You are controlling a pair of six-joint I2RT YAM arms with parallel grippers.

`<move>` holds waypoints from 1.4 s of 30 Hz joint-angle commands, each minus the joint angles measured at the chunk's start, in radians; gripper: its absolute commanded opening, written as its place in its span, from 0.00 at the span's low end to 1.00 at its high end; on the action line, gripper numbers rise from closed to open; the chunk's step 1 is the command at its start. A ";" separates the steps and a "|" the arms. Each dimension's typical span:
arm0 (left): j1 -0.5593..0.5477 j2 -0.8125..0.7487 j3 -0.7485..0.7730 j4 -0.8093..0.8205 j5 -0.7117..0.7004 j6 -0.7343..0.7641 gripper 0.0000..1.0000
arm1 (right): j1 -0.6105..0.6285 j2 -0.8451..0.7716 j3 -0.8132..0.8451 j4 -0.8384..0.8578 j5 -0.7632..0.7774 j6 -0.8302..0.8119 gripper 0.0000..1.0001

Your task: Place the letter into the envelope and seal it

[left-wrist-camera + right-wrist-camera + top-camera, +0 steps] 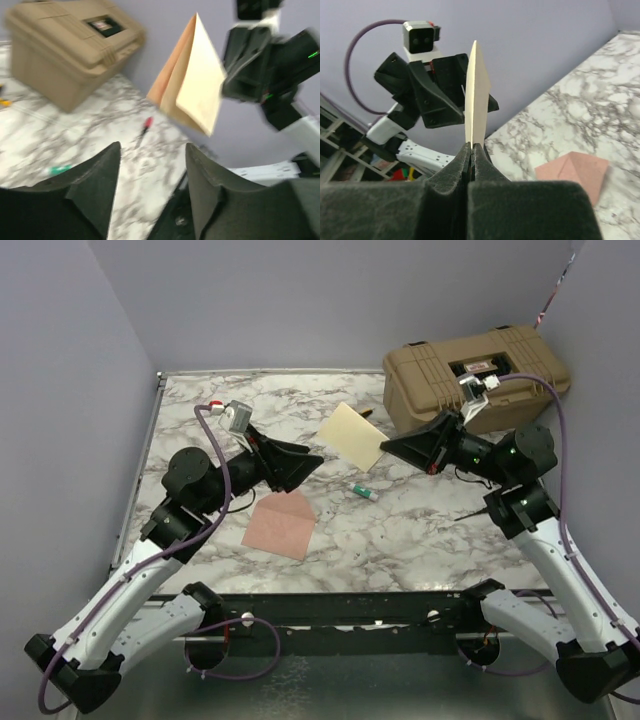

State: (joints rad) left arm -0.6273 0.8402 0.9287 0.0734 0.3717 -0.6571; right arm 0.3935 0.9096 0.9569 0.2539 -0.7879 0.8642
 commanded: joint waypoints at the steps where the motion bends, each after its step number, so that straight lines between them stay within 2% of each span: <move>1: 0.004 -0.068 0.036 -0.356 -0.178 0.283 0.63 | 0.005 0.032 0.124 -0.369 0.059 -0.312 0.00; 6: 0.004 -0.068 0.118 -0.464 -0.185 0.440 0.78 | 0.005 0.124 0.268 -0.632 0.021 -0.572 0.00; 11: 0.004 0.017 0.174 -0.463 -0.117 0.538 0.98 | 0.005 0.221 0.362 -0.818 -0.152 -0.792 0.00; 14: 0.005 0.110 0.211 -0.444 -0.044 0.572 0.99 | 0.005 0.257 0.389 -0.905 -0.206 -0.903 0.01; 19: 0.004 0.240 0.268 -0.437 0.153 0.667 0.99 | 0.005 0.290 0.404 -1.006 -0.276 -1.010 0.01; 22: 0.006 0.277 0.234 -0.381 0.220 0.726 0.92 | 0.006 0.306 0.390 -1.040 -0.345 -1.056 0.01; 24: 0.015 0.301 0.236 -0.377 0.259 0.721 0.81 | 0.006 0.310 0.376 -1.040 -0.357 -1.049 0.01; 30: 0.026 0.338 0.213 -0.364 0.523 0.733 0.59 | 0.012 0.296 0.322 -1.014 -0.445 -1.084 0.01; 35: 0.025 0.336 0.200 -0.363 0.706 0.741 0.57 | 0.013 0.306 0.313 -1.060 -0.487 -1.159 0.00; 40: 0.025 0.307 0.186 -0.363 0.763 0.740 0.57 | 0.013 0.272 0.322 -1.074 -0.482 -1.169 0.01; 41: 0.026 0.304 0.180 -0.364 0.766 0.737 0.54 | 0.012 0.264 0.324 -1.062 -0.464 -1.144 0.01; 42: 0.026 0.305 0.176 -0.365 0.773 0.734 0.43 | 0.014 0.255 0.326 -1.051 -0.452 -1.120 0.01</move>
State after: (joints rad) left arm -0.6037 1.1717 1.1267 -0.3073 1.0332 0.0620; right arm 0.4004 1.2060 1.2705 -0.7895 -1.2255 -0.2665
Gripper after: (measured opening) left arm 0.555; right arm 0.005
